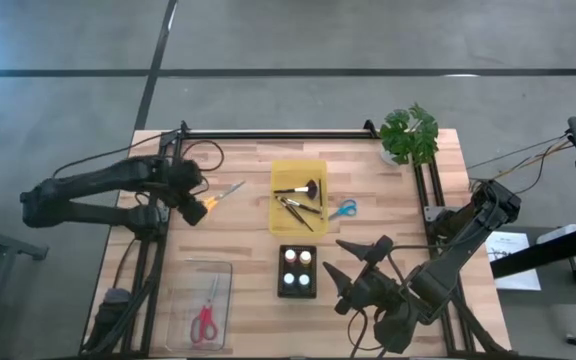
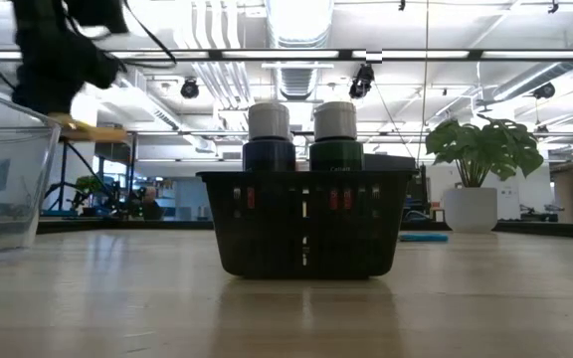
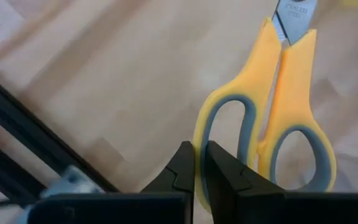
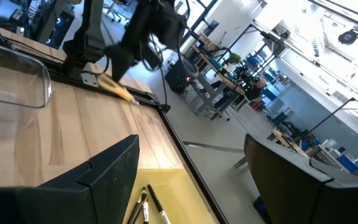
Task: Pick & Place Paint Supplies
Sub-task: Put the yellow scissors into the transparent bin
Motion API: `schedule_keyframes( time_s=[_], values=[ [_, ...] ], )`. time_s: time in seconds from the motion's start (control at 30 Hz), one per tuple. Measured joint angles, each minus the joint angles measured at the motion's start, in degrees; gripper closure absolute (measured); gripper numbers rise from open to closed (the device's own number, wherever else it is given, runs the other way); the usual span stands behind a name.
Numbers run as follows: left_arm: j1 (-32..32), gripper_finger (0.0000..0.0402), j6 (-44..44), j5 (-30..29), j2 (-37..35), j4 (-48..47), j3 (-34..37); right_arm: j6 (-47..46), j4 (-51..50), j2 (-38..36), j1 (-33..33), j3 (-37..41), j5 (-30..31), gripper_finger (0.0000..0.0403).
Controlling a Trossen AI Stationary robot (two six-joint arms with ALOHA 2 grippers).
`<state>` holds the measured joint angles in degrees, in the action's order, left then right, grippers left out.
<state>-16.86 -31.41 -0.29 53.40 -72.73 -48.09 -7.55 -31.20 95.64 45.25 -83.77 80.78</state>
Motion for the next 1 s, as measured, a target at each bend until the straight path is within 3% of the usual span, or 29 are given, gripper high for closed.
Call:
schedule_keyframes(
  time_s=[0.23, 0.37, 0.5, 0.6, 0.73, 0.87, 1.0],
  values=[
    [9.66, 0.0381, -4.35, 7.87, -8.79, -2.16, 0.18, 0.00, -0.02, 0.00, 0.00, 0.02, 0.01, 0.0113],
    [20.44, 0.0381, -6.47, 7.99, -10.67, -0.08, 1.67, -0.01, -0.02, 0.00, 0.00, 0.20, 0.03, 0.0113],
    [33.87, 0.0381, -5.50, 7.82, -10.44, 9.53, 4.00, -0.44, -0.07, 0.00, 0.00, 0.22, 0.07, 0.0113],
    [43.77, 0.0381, -4.08, 4.76, -9.46, 17.87, 5.31, -0.48, -0.04, 0.00, 0.00, 0.22, 0.12, 0.0113],
    [53.20, 0.0381, -1.50, -3.14, -6.91, 21.11, 5.42, -0.93, -0.11, 0.00, -0.03, 0.22, 0.14, 0.0113],
    [59.26, 0.0381, 6.05, -9.05, -3.39, 23.94, 5.56, -1.10, -0.17, 0.00, -0.15, 0.22, 0.14, 0.0113],
    [61.97, 0.0381, 17.30, -9.59, 0.71, 27.46, 6.07, -1.34, -0.28, 0.00, -0.15, 0.22, 0.14, 0.0113]
  ],
)
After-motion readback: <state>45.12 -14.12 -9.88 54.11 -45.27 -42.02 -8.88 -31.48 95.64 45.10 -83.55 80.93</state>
